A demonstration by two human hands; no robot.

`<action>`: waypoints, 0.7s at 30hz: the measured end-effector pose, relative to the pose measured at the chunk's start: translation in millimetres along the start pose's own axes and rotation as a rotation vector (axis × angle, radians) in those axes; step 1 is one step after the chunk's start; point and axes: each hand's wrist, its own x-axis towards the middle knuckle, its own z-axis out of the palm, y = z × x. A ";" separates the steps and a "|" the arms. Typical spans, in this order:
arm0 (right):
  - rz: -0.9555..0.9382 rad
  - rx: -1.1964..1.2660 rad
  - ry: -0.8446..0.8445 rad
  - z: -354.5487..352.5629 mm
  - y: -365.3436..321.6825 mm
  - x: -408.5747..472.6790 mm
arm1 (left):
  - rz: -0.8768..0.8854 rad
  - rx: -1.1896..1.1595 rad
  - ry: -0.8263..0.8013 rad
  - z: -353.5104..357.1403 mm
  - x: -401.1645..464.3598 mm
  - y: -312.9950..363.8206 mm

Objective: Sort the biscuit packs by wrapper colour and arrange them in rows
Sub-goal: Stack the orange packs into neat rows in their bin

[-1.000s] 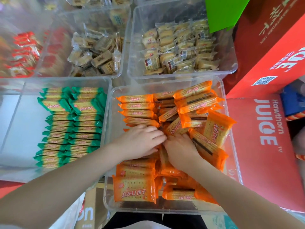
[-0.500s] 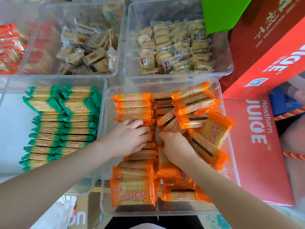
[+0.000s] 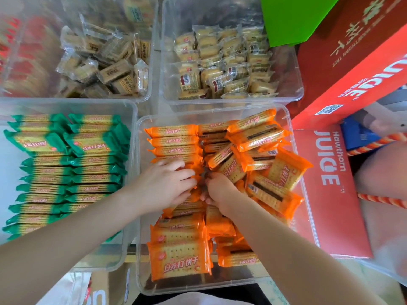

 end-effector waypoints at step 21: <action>-0.472 -0.648 0.475 -18.0 -1.3 -51.6 | -0.088 -0.031 -0.038 -7.4 -6.4 -3.2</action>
